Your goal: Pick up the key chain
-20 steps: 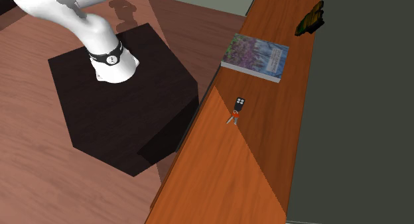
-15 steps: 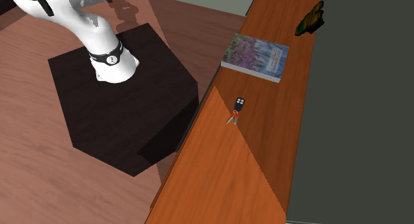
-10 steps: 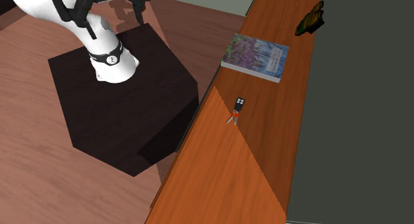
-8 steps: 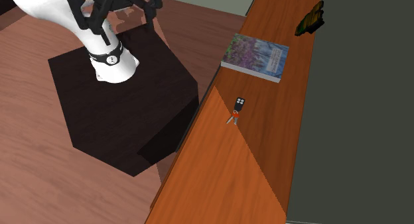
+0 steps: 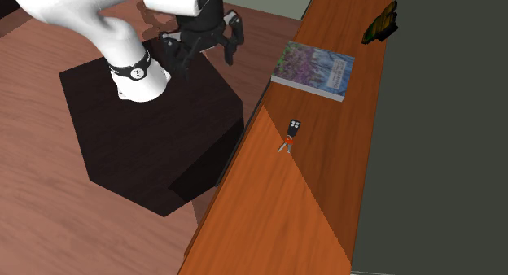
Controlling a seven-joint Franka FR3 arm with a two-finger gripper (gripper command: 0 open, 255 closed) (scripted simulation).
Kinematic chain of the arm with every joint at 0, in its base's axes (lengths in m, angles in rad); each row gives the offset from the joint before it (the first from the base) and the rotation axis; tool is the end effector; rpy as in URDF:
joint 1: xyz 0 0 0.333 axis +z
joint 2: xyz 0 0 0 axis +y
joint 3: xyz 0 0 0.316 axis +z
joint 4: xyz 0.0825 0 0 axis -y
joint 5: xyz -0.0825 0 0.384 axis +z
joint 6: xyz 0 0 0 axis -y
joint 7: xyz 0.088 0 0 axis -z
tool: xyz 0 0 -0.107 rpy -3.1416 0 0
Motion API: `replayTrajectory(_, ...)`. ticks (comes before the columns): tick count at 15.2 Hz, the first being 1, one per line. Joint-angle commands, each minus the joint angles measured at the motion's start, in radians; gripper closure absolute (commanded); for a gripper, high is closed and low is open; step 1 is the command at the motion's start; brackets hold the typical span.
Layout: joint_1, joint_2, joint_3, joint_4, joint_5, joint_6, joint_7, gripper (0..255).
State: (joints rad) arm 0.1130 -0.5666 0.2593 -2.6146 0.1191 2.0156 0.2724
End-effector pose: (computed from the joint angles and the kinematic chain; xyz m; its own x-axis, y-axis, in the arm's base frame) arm 0.3386 0.1380 0.4240 0.9995 0.0031 -0.0324 0.0045 -0.9991 0.0433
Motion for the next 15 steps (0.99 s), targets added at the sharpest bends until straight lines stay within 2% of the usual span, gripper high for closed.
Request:
replayTrajectory(1,0.009,0.062,0.033,-0.01,0.013,0.08,0.032,0)
replayTrajectory(5,0.016,0.201,0.096,0.0,0.017,0.221,0.098,0)
replayTrajectory(9,0.012,0.359,0.158,0.033,-0.018,0.354,0.181,0)
replayTrajectory(12,0.007,0.488,0.196,0.074,-0.08,0.443,0.263,0)
replayTrajectory(15,0.012,0.622,0.216,0.128,-0.177,0.517,0.365,0)
